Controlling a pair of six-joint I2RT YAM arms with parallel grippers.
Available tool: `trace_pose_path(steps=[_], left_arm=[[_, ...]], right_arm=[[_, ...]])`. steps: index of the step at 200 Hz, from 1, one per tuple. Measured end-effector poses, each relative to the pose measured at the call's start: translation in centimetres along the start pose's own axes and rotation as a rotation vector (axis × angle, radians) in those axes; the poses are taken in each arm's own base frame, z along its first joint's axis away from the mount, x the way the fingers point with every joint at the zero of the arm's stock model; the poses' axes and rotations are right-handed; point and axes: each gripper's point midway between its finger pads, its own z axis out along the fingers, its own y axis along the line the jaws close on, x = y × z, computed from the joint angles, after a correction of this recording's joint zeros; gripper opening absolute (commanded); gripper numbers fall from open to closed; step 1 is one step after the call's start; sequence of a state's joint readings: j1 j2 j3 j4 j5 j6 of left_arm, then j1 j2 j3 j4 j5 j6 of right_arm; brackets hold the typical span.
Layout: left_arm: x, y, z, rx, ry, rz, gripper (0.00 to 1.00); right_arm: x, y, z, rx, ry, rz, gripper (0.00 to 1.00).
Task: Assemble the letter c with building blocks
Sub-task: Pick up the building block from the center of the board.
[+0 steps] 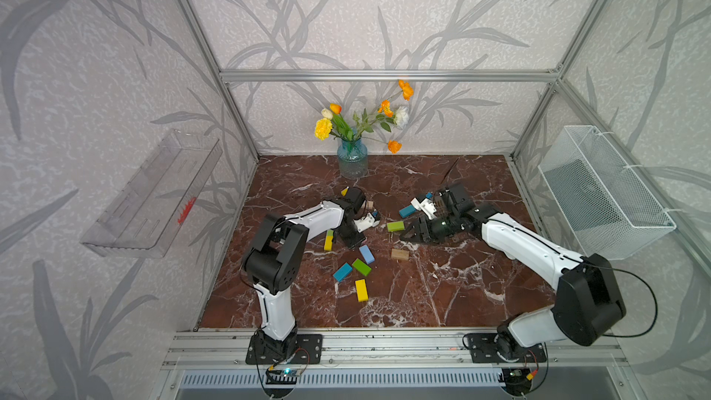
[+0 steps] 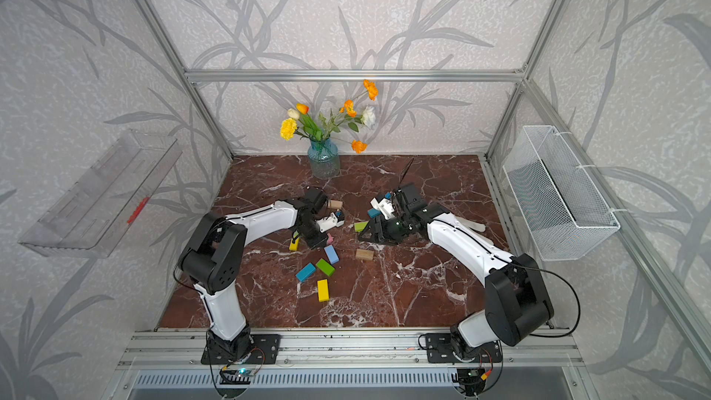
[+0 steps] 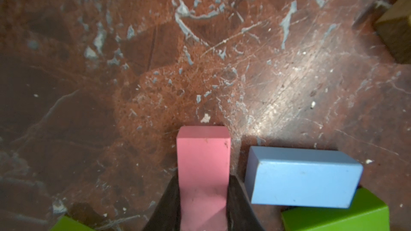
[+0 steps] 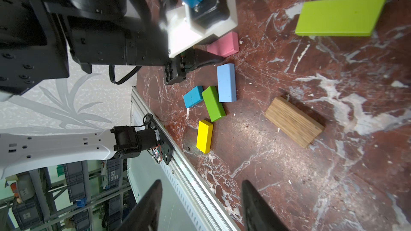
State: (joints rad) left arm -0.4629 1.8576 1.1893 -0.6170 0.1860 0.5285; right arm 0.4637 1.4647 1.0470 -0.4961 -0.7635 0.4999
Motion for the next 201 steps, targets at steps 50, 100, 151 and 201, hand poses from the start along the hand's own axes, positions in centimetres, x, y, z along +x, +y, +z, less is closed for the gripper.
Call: trace_pose_path(steps=[50,100,151,201], left_arm=[[-1.8,-0.4,-4.2,-0.032,-0.137,0.013,0.22],[-3.2,-2.5,-8.0,0.012,-0.306,0.048,0.24],[-4.3,-4.7,-9.8,0.105,-0.417,0.086,0.26],[-4.4,-6.1,-9.8,0.173,-0.458,0.117,0.26]], right_arm=[[-0.4,-1.3,-0.9,0.008,-0.025,0.111,0.65],[-1.0,-1.1,0.3,-0.024,0.014,0.183,0.51],[-2.5,1.6,2.9,-0.071,0.064,0.167,0.47],[-2.1,3.0,5.8,-0.095,0.119,0.174,0.35]])
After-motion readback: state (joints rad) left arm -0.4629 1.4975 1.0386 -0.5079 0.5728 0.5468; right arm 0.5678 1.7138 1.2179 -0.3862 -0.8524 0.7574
